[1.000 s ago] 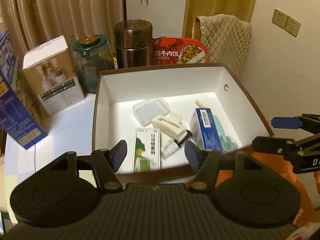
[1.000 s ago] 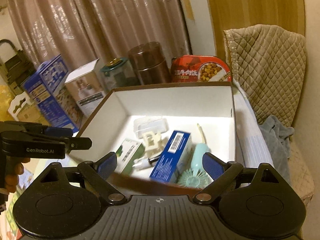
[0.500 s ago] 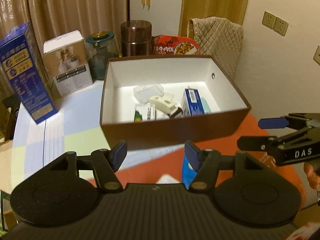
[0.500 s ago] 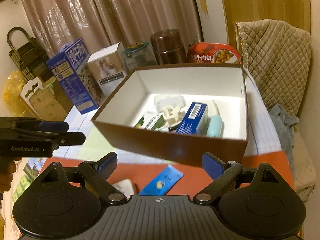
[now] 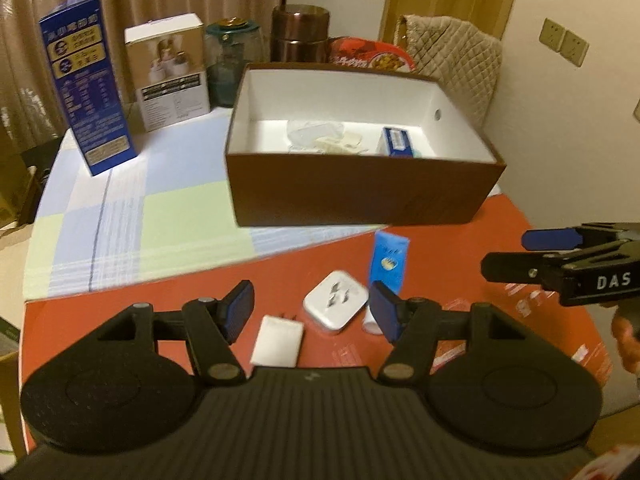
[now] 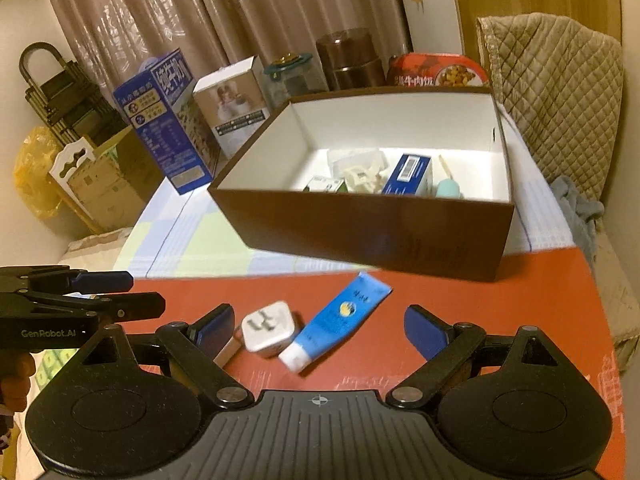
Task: Organize rigid objects
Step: 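Move both tools back from the box toward the remaining items on the mat, then grasp the white pill bottle with the left tool, then grasp the white square smart plug with the right tool, then lift and carry the pill bottle and smart plug over the open box with both tools, then lower and release the pill bottle with the left tool while the right tool releases the plug, then move both tools back from the box to the mat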
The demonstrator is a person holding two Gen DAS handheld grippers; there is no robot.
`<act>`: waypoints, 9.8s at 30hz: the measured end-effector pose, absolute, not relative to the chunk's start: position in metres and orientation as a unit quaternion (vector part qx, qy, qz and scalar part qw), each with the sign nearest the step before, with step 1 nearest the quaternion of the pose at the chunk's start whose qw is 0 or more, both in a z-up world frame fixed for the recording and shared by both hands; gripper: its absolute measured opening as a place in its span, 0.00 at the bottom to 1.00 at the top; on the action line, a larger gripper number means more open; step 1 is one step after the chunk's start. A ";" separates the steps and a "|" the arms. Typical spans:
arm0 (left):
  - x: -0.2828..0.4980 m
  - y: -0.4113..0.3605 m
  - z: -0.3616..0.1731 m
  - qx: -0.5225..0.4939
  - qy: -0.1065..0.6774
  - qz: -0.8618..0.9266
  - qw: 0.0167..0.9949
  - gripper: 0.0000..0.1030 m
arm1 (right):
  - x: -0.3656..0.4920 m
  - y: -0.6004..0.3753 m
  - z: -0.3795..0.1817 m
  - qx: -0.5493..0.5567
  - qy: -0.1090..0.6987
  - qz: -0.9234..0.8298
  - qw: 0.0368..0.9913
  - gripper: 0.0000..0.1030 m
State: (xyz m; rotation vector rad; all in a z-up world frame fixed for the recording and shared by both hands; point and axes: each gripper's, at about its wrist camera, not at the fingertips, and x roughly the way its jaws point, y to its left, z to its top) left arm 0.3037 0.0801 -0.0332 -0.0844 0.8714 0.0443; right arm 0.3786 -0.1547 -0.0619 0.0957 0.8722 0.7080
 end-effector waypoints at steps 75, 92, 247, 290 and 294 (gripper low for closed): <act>0.268 0.140 -0.134 -0.060 0.464 0.087 0.880 0.41 | 0.375 -0.072 -0.149 -0.030 0.462 0.349 0.815 0.75; 0.296 0.160 -0.134 -0.076 0.474 0.115 0.870 0.41 | 0.392 -0.021 -0.173 -0.131 0.398 0.406 0.813 0.74; 0.600 0.114 -0.080 0.022 0.447 0.035 0.894 0.61 | 0.615 -0.104 -0.102 0.036 0.421 0.263 0.867 0.68; 0.419 0.110 -0.041 -0.028 0.428 0.029 0.903 0.61 | 0.468 -0.132 -0.072 0.073 0.413 0.303 0.856 0.68; 0.399 0.108 -0.050 -0.032 0.438 0.030 0.898 0.61 | 0.452 -0.128 -0.079 0.071 0.425 0.304 0.850 0.68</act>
